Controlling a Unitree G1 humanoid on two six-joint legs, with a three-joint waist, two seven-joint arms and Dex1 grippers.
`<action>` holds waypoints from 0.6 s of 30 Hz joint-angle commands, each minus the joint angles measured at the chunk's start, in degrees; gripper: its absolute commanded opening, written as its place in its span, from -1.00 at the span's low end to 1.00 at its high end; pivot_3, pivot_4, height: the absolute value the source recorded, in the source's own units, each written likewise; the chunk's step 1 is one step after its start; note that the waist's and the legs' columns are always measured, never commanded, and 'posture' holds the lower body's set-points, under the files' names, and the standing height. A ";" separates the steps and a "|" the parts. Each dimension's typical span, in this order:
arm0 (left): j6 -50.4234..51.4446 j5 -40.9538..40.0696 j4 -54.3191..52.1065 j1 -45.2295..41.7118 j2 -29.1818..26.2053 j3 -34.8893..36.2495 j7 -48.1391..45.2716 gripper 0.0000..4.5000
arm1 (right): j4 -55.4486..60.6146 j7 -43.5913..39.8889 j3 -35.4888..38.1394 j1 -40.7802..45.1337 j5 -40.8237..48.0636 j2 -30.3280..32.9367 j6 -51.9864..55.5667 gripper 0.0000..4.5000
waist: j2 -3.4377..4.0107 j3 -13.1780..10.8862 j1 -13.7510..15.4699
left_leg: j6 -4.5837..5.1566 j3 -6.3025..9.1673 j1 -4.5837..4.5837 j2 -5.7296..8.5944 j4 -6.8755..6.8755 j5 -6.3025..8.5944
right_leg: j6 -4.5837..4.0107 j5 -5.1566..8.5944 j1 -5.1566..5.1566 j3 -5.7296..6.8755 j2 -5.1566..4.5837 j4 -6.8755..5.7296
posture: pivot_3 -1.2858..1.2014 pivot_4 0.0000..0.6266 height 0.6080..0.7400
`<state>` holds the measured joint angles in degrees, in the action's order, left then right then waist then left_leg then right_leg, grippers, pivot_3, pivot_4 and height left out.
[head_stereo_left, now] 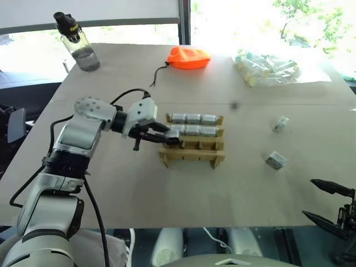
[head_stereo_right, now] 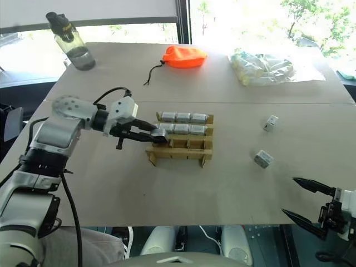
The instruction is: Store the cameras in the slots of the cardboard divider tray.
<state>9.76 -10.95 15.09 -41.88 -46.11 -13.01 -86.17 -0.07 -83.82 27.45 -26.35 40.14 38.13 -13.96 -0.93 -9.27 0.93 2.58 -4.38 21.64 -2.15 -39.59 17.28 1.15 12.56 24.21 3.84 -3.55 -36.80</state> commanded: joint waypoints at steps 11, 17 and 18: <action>-4.27 2.85 2.36 -1.34 1.02 -1.58 -3.25 -0.69 | 3.76 -0.42 1.87 -0.26 1.13 0.74 1.52 1.00 | 0.00 0.01 -0.07 | 0.00 -0.01 -0.01 -0.01 0.00 0.00 | 0.00 0.00 0.00 -0.01 0.00 0.00 | 0.03 -0.52 1.00; 2.69 0.77 1.73 -2.59 1.33 -0.58 -5.03 -0.04 | 3.21 -0.54 1.60 0.07 0.61 0.87 1.63 1.00 | 0.00 0.01 -0.09 | 0.00 -0.03 0.00 -0.01 0.00 0.00 | 0.00 0.00 0.00 -0.02 0.01 0.00 | 0.03 -0.52 1.00; 3.87 0.67 1.49 -2.72 1.29 -0.55 -5.25 0.14 | 3.06 -0.59 1.55 0.14 0.51 0.88 1.63 1.00 | 0.00 0.01 -0.07 | 0.00 -0.02 0.00 -0.01 0.00 0.00 | 0.00 0.00 0.00 -0.01 0.00 0.00 | 0.03 -0.52 1.00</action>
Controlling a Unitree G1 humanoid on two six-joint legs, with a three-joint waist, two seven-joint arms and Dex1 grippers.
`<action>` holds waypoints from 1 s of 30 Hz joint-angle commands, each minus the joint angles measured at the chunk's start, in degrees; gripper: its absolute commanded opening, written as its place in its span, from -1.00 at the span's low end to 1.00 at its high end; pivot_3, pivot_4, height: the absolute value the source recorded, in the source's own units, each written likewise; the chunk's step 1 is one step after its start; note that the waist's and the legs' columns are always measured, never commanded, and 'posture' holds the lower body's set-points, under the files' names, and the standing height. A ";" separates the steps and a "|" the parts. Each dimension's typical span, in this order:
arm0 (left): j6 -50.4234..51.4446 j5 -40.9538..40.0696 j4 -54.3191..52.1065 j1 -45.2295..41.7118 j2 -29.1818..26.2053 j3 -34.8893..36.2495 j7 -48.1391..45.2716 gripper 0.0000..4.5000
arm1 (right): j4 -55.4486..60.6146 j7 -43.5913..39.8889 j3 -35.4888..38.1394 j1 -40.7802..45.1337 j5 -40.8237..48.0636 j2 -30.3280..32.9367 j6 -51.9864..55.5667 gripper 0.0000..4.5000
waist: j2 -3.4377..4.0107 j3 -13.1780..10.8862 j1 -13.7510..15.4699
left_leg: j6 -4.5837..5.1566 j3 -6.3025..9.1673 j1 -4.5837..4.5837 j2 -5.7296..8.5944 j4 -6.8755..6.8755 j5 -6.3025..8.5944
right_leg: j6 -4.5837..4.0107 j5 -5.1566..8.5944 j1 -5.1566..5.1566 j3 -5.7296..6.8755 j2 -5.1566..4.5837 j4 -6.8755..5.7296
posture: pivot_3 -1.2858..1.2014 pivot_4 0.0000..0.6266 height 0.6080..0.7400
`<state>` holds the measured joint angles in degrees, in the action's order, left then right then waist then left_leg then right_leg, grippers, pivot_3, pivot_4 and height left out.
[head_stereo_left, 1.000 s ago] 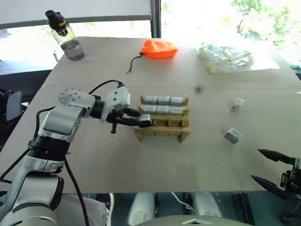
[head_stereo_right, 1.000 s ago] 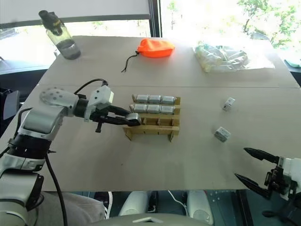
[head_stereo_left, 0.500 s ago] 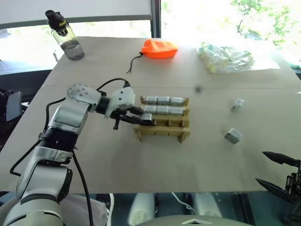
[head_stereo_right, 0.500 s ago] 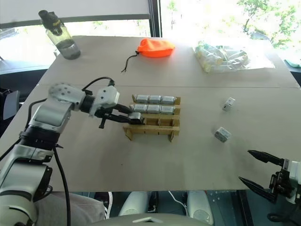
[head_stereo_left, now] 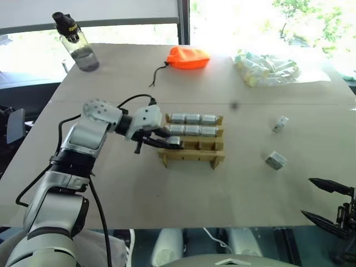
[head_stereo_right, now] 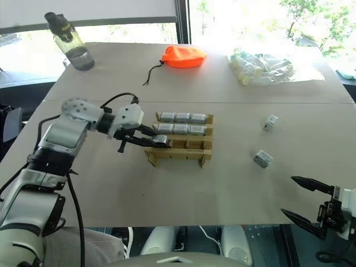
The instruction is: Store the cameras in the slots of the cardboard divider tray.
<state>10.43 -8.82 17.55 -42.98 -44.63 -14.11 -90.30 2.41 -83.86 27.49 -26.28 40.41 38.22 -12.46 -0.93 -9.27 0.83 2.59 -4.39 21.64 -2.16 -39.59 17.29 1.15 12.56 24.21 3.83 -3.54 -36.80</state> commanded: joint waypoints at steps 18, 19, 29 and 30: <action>23.31 -25.52 -32.07 19.86 -6.88 25.29 6.61 0.94 | 10.62 22.48 -0.62 2.20 -9.86 5.33 18.01 1.00 | 0.10 0.05 -0.32 | -0.03 0.05 0.00 -0.13 -0.05 -0.01 | -0.01 0.01 0.01 -0.18 -0.04 -0.05 | 0.03 -0.52 1.00; 24.49 -26.69 -34.73 23.05 -6.83 27.66 8.73 0.94 | 11.34 24.66 -1.61 3.06 -11.84 5.59 18.92 1.00 | 0.09 0.05 -0.26 | -0.03 0.08 0.00 -0.12 -0.05 -0.01 | -0.01 0.01 -0.01 -0.18 -0.07 -0.06 | 0.03 -0.52 1.00; 30.75 -35.40 -49.84 39.47 -5.72 40.18 23.48 0.94 | 8.03 28.18 -9.12 15.99 -14.60 6.80 26.51 1.00 | 0.05 0.08 0.17 | -0.03 0.22 -0.04 -0.04 -0.10 -0.01 | -0.01 0.01 -0.17 -0.02 -0.15 -0.04 | 0.03 -0.52 1.00; 31.02 -36.23 -50.41 39.93 -5.81 40.62 24.21 0.94 | 7.75 27.84 -9.64 16.79 -14.37 7.06 27.63 1.00 | 0.05 0.08 0.10 | -0.03 0.22 -0.05 -0.03 -0.10 -0.01 | -0.01 0.01 -0.17 -0.03 -0.14 -0.04 | 0.03 -0.52 1.00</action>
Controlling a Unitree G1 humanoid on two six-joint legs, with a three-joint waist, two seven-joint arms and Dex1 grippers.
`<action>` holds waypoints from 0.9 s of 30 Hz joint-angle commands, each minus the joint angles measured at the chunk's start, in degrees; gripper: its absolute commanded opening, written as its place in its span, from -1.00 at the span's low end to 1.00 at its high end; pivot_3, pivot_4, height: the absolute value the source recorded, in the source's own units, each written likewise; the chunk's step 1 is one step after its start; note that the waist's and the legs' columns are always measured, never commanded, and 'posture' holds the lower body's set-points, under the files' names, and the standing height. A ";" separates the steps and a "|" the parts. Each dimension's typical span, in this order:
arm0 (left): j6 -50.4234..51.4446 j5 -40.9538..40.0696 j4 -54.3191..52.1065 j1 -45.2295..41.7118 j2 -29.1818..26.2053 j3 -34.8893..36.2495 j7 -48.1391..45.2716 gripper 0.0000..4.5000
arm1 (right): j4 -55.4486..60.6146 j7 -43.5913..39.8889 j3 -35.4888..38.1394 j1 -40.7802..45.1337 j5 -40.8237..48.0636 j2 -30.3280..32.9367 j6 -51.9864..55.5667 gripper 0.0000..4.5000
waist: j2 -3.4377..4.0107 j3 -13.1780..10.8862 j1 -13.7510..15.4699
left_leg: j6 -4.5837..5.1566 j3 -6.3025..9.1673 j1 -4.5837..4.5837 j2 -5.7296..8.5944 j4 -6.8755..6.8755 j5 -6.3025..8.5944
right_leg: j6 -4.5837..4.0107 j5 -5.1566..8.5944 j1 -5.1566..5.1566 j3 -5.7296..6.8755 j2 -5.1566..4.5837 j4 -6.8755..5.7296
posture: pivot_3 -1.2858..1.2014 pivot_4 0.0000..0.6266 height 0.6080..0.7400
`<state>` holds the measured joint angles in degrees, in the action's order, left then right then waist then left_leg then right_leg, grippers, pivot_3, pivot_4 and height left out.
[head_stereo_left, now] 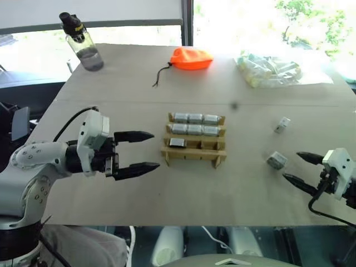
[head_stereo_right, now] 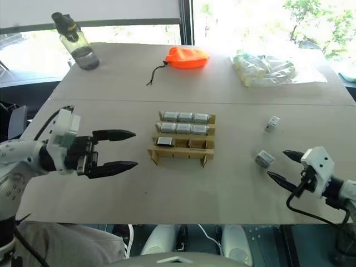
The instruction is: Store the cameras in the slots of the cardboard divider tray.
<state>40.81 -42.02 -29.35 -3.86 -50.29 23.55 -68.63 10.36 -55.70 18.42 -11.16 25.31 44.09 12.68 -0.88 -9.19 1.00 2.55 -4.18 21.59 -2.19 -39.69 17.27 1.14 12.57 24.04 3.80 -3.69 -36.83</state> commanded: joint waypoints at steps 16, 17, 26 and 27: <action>0.00 -6.53 -5.16 2.87 -2.64 3.32 6.90 0.96 | -3.00 -2.50 -4.02 7.18 0.16 1.61 7.01 -0.53 | 0.01 0.00 -0.17 | 0.00 -0.03 0.00 0.01 0.01 0.00 | -0.01 0.00 0.01 -0.01 0.04 0.03 | 0.03 -0.52 1.00; 0.01 -6.48 -5.14 2.92 -2.91 3.28 6.84 0.96 | -2.92 -2.71 -3.95 7.14 0.19 1.66 6.96 -0.67 | 0.01 0.00 -0.18 | 0.00 -0.04 0.00 0.01 0.01 0.01 | -0.01 0.00 0.01 -0.02 0.04 0.03 | 0.03 -0.52 1.00; -0.63 -6.39 -5.21 3.65 -4.96 3.82 5.13 0.96 | -1.28 -6.74 -7.20 16.18 1.56 4.51 10.30 -0.68 | 0.06 -0.04 -0.60 | 0.00 -0.15 -0.06 -0.01 0.01 0.01 | -0.01 0.00 0.02 0.00 0.08 0.03 | 0.03 -0.52 1.00; -0.94 -6.19 -5.06 3.80 -5.35 3.90 4.71 0.96 | -1.43 -7.25 -8.40 18.21 1.34 4.70 10.54 -0.68 | 0.06 -0.03 -0.62 | 0.00 -0.16 -0.08 -0.02 0.01 0.00 | -0.01 0.00 0.02 0.00 0.09 0.02 | 0.03 -0.52 1.00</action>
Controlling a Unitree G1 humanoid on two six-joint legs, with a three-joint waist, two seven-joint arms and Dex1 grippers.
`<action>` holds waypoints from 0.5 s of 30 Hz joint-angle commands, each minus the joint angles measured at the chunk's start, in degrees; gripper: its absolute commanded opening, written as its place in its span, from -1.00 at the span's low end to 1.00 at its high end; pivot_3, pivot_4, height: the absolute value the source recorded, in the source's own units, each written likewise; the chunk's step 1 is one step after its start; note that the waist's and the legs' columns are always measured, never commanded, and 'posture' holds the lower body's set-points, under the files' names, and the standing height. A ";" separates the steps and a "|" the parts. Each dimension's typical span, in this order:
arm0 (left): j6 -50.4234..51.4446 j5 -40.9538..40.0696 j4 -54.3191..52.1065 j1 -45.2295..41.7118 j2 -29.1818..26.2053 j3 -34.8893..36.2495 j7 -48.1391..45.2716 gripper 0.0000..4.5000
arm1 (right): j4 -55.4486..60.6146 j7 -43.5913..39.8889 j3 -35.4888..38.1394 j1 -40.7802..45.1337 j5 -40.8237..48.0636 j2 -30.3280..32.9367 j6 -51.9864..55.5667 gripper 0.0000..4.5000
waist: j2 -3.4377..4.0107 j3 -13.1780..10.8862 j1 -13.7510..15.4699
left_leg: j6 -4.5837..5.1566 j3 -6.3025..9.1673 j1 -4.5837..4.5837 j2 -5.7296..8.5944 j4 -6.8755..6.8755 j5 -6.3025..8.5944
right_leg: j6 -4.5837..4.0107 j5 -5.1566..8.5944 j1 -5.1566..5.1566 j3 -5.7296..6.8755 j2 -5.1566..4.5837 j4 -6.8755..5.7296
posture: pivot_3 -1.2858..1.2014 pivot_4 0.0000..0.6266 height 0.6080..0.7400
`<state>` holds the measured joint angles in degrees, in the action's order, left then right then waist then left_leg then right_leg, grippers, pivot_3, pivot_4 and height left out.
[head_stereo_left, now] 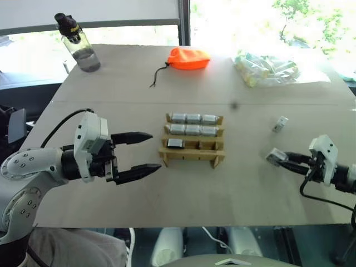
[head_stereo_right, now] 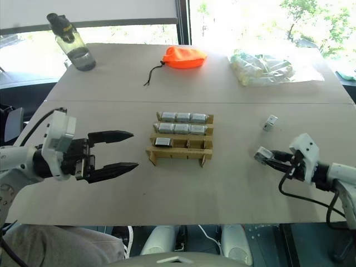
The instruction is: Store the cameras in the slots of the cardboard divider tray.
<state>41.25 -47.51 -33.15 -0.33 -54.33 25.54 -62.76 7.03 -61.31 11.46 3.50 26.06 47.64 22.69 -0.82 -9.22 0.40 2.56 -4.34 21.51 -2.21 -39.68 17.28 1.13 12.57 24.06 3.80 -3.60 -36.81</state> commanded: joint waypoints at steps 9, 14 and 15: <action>-11.57 6.02 3.57 5.88 -3.61 3.29 -10.93 0.96 | -1.32 -6.07 -18.67 28.80 -1.51 -8.07 3.67 -0.68 | 0.02 -0.02 -0.37 | -0.02 -0.03 0.13 0.00 0.20 -0.01 | -0.04 -0.01 0.22 0.06 0.04 0.04 | 0.03 -0.52 1.00; -15.24 2.29 9.00 6.09 -1.23 5.30 -17.19 0.96 | -7.55 -7.07 -25.56 37.47 -4.91 -15.50 2.33 -0.68 | 0.01 -0.02 0.26 | -0.02 -0.04 0.45 0.05 0.22 0.00 | -0.04 -0.02 0.49 0.12 -0.03 0.06 | 0.03 -0.52 1.00; -15.38 2.18 9.69 6.11 -1.22 5.37 -17.59 0.96 | -8.50 -7.32 -26.18 38.25 -5.58 -16.29 1.69 -0.68 | 0.01 -0.02 0.36 | -0.02 -0.06 0.48 0.05 0.22 0.00 | -0.03 -0.02 0.53 0.11 -0.05 0.06 | 0.03 -0.52 1.00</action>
<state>27.28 -43.71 -24.18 5.79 -55.51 28.88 -78.81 -1.12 -68.06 -14.81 40.42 21.19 31.35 25.82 -0.81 -9.24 0.76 2.54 -4.41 22.02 -2.16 -39.46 17.28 1.10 12.55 24.62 3.93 -3.66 -36.74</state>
